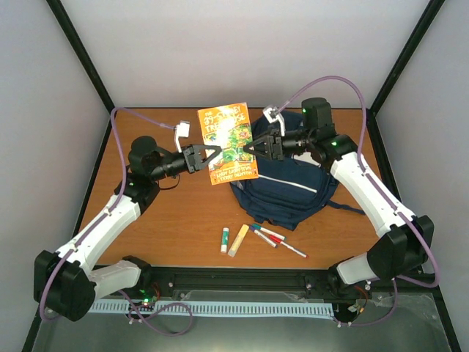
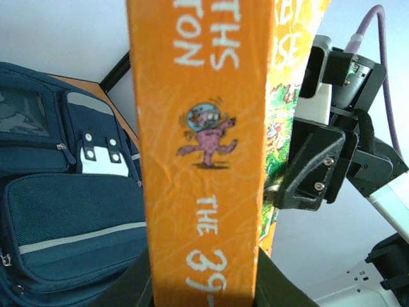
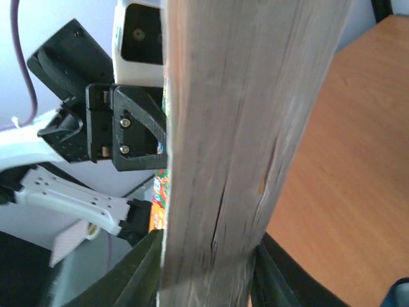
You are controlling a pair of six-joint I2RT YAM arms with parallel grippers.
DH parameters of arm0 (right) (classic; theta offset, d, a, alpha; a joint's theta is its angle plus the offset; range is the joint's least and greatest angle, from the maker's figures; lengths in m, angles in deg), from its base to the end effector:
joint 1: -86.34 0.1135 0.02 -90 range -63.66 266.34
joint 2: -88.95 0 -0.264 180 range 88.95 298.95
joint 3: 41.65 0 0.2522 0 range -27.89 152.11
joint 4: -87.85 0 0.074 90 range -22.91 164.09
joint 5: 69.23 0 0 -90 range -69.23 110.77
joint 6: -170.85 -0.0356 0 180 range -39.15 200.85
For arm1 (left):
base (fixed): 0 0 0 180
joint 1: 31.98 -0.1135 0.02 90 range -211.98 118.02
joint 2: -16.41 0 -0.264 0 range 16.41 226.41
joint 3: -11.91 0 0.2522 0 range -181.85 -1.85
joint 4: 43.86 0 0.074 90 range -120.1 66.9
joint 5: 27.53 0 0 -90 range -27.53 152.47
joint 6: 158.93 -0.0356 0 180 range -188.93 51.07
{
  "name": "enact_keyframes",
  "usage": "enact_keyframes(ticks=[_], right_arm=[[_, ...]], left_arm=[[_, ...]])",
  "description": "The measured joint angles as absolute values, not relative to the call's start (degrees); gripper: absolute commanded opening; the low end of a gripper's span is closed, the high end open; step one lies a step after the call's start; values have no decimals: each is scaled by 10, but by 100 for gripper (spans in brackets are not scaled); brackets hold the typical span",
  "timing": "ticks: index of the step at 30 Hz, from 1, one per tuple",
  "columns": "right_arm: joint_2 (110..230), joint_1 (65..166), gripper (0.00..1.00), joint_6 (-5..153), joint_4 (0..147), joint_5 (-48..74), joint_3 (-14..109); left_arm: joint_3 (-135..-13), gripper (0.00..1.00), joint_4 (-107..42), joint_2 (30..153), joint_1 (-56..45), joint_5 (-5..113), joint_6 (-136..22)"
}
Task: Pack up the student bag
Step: Place the book in the student bag.
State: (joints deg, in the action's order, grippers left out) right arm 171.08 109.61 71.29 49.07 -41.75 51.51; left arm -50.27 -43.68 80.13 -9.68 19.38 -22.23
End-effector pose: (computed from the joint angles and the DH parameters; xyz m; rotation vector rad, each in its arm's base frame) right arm 0.2736 0.1520 0.3812 -0.9396 1.8451 1.4638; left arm 0.2269 -0.1193 0.3404 0.2775 1.8001 -1.4883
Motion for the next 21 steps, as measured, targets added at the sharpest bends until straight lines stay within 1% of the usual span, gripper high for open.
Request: enact_keyframes(ticks=[2,3,4,6,7,8,9,10,13,18,21], right_arm=[[1712,1097,8,711,493,-405,515],[1712,1097,4,701,494,-399,515],[1712,1097,3,702,494,-395,515],[1712,1097,3,699,494,-385,515],[1712,1096,3,700,494,-382,514],[1712,1094,3,701,492,-379,514],[1711,1091,3,703,490,-376,514],[1709,1085,3,705,489,-374,512],[1695,1044,3,728,471,-357,505],[1633,920,3,779,436,-324,458],[1598,830,3,803,412,-322,430]], left_arm=[[-503,1,-435,800,-97,196,-226],[-503,3,-434,799,-97,199,-230],[-503,12,-434,799,-97,201,-233],[-503,45,-430,799,-96,209,-241],[-503,57,-428,799,-96,212,-246],[-503,62,-422,799,-96,220,-255],[-503,66,-412,799,-96,226,-263],[-503,69,-397,800,-96,236,-270],[-503,72,-346,805,-96,271,-289],[-515,71,-274,819,-96,328,-313],[-543,69,-237,858,-96,373,-317]])
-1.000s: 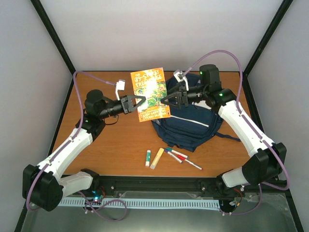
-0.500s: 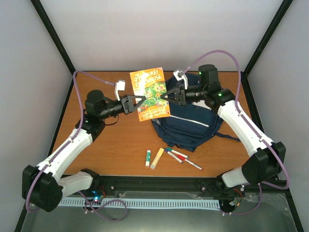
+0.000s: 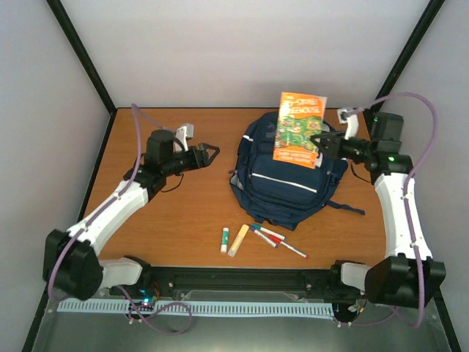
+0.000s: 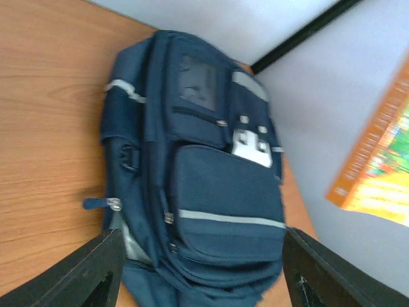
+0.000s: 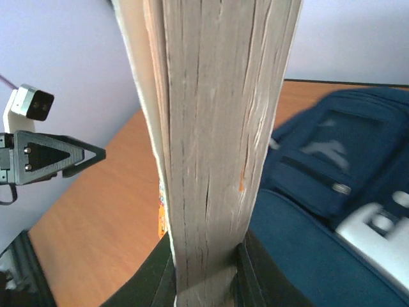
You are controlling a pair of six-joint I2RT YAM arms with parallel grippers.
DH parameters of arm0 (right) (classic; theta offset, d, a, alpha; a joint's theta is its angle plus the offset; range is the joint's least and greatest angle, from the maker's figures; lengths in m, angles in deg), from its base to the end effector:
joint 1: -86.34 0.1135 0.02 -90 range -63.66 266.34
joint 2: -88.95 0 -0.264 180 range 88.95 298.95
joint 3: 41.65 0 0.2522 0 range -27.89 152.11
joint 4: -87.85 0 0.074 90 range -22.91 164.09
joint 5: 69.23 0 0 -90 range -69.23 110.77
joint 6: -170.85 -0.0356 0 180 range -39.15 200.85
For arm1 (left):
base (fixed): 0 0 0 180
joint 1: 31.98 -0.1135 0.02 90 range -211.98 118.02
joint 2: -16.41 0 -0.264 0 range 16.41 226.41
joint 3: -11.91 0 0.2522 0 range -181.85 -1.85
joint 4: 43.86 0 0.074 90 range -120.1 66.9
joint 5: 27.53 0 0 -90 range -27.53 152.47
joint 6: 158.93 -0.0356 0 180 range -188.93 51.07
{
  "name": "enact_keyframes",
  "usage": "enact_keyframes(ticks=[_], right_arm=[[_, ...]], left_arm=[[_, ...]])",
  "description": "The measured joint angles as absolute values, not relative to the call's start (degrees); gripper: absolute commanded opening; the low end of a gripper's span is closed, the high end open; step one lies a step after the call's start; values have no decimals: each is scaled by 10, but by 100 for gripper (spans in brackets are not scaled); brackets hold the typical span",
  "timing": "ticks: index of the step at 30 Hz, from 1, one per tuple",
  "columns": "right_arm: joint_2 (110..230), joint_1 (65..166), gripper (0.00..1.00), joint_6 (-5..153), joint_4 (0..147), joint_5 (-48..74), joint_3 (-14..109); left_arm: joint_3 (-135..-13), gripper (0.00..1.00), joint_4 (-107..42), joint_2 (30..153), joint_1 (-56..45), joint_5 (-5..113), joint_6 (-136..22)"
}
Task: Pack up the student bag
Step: Place the book in the student bag.
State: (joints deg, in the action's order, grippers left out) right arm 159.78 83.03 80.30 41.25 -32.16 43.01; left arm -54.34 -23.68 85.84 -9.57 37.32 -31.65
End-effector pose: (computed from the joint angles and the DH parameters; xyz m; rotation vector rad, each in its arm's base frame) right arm 0.2597 0.0134 0.3715 -0.4645 1.9704 0.9466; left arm 0.2499 -0.1194 0.3046 0.0334 2.1101 -1.0871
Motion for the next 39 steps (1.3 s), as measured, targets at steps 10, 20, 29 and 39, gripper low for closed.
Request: enact_keyframes(ticks=[10,20,29,39], right_arm=[[1542,682,3,866,354,-359,297],[1449,673,3,902,377,-366,208],[1456,672,3,936,379,-371,196],[1455,672,3,939,381,-370,195]], left_arm=[[-650,68,-205,1081,-96,445,-296],[-835,67,-196,1287,-96,440,-298],[-971,66,-200,1457,-96,413,-297],[-1049,32,-237,1550,-91,320,-270]])
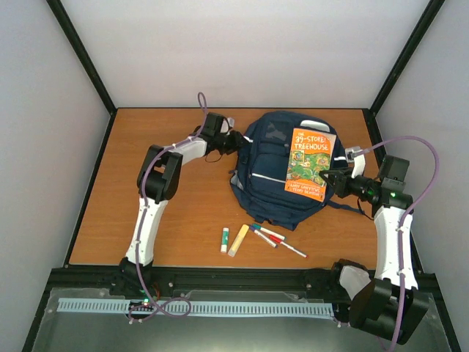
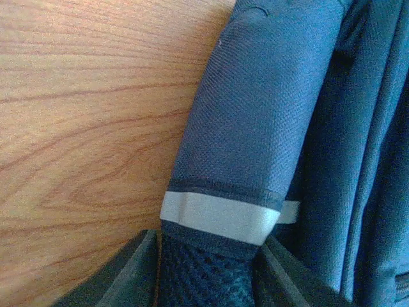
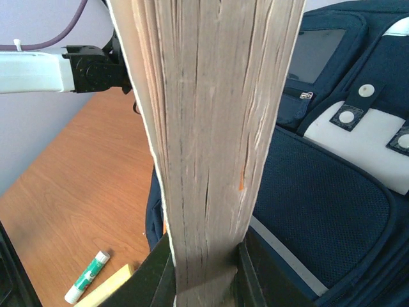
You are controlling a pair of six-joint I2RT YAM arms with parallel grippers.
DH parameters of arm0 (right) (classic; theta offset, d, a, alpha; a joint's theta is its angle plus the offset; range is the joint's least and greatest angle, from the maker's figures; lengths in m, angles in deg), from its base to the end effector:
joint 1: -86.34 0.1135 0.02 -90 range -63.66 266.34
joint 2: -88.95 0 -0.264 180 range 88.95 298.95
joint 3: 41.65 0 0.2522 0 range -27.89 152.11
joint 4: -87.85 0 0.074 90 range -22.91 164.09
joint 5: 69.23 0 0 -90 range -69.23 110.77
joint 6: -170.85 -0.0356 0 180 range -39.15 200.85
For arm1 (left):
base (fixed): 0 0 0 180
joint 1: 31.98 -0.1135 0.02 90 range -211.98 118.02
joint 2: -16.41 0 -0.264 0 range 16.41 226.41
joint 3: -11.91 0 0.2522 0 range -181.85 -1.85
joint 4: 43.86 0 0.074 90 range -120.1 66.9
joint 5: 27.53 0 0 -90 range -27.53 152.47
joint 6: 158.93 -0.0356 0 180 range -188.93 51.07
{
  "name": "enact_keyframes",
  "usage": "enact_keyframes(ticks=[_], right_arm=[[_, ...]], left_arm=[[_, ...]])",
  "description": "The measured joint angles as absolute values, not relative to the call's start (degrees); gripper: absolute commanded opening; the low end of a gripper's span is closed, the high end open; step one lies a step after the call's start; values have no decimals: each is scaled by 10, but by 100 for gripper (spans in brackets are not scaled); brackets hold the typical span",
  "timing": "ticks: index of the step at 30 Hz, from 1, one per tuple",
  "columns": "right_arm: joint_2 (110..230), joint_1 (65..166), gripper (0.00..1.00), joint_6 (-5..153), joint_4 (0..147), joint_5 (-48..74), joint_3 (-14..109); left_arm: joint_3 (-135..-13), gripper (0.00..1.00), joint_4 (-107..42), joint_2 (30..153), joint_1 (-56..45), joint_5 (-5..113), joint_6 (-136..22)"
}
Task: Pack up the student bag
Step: Place the book in the student bag.
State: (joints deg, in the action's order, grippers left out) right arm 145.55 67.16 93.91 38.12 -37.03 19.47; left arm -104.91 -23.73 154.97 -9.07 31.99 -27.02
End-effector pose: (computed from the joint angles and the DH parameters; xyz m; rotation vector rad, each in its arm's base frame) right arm 0.1908 -0.0345 0.2878 -0.3486 2.0279 0.8345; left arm 0.4813 -0.2230 0.1249 -0.1107 2.4737 -1.1537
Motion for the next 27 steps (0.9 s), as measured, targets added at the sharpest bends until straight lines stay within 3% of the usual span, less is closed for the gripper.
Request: enact_keyframes(ticks=[2,4,9,20,27], right_arm=[[1455,672,3,940,381,-370,195],[1455,671,3,940,382,-370,195],[1455,671,3,939,384,-368,194],[1456,670,3,935,391,-367,191],[1456,670,3,935,391,-367,191]], left_arm=[[-1054,11,-238,1554,-90,317,-265],[-1054,1,-243,1554,-90,320,-257],[-977,1,-305,1518,-87,352,-225],[-677,1,-434,1341,-128,453,-113],[-580,1,-440,1262,-163,530,-82]])
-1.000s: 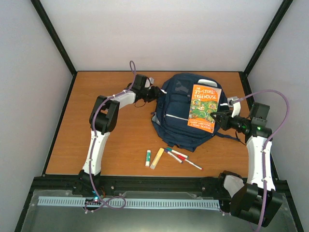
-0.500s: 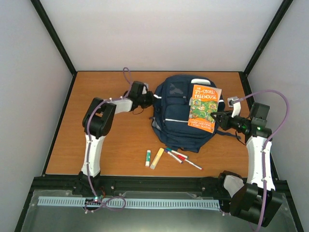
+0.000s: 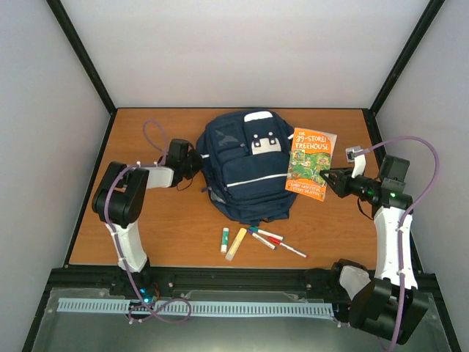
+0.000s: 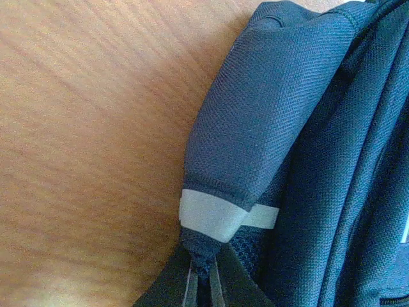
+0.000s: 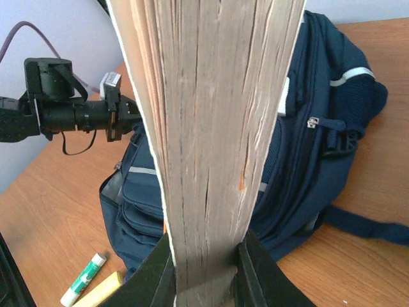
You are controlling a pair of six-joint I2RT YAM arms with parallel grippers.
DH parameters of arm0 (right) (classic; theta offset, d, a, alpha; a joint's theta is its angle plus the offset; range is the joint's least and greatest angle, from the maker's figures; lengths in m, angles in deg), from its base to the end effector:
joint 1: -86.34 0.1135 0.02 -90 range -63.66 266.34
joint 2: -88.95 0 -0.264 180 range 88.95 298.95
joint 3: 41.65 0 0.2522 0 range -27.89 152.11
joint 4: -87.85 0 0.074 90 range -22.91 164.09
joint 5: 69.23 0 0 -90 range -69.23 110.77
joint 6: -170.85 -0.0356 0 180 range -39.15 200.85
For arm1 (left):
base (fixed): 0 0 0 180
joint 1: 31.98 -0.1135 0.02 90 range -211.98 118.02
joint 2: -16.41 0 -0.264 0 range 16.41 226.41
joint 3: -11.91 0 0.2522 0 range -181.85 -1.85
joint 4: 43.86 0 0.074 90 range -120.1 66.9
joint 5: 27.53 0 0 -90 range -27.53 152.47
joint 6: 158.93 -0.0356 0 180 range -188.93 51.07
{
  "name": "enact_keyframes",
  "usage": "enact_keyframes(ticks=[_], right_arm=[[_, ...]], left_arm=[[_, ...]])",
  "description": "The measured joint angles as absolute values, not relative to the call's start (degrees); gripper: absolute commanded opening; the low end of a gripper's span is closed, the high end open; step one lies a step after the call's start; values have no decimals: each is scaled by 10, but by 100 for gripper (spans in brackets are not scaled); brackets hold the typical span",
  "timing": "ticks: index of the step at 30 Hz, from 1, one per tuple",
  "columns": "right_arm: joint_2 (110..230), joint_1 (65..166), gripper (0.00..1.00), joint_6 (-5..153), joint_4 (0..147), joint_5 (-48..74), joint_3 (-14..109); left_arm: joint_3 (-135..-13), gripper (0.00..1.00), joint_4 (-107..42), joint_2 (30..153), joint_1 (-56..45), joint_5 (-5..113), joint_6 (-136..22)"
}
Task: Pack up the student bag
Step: Place the book in the student bag.
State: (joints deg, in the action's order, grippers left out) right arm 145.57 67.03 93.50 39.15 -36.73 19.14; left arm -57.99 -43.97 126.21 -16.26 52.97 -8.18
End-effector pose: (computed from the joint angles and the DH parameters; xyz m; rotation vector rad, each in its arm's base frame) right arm 0.1918 -0.0354 0.2870 -0.3430 2.0246 0.8246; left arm 0.3707 -0.1104 0.1303 -0.8371 2.2647 -0.8571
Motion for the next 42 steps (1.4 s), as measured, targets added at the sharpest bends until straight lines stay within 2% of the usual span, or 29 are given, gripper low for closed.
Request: enact_keyframes(ticks=[2,3,5,6,8,10,15,19,27,35,42], right_arm=[[1456,670,3,935,391,-367,191],[1456,670,3,935,391,-367,191],[1456,670,3,935,391,-367,191],[1456,670,3,935,391,-367,191],[1455,670,3,935,391,-367,191],[1455,670,3,935,391,-367,191],[1455,670,3,934,391,-359,191],[1448,670,3,924,393,-318,191],[1437,664,3,904,403,-215,191],[1437,654,3,895,405,-153,191],[1436,645,3,894,405,-129,191]], left_arm=[[-560,4,-440,1247,-164,547,-74],[-556,12,-439,1243,-165,553,-72],[-556,41,-432,1238,-164,560,-70],[-556,51,-426,1236,-163,566,-70],[-556,63,-403,1228,-163,579,-72],[-554,68,-364,1207,-163,599,-77],[-560,72,-259,1109,-142,670,-121],[-612,70,-179,1069,-86,702,-181],[-680,62,-117,1069,49,646,-361],[-850,62,-11,1178,204,657,-549],[-894,61,81,1282,282,714,-647]])
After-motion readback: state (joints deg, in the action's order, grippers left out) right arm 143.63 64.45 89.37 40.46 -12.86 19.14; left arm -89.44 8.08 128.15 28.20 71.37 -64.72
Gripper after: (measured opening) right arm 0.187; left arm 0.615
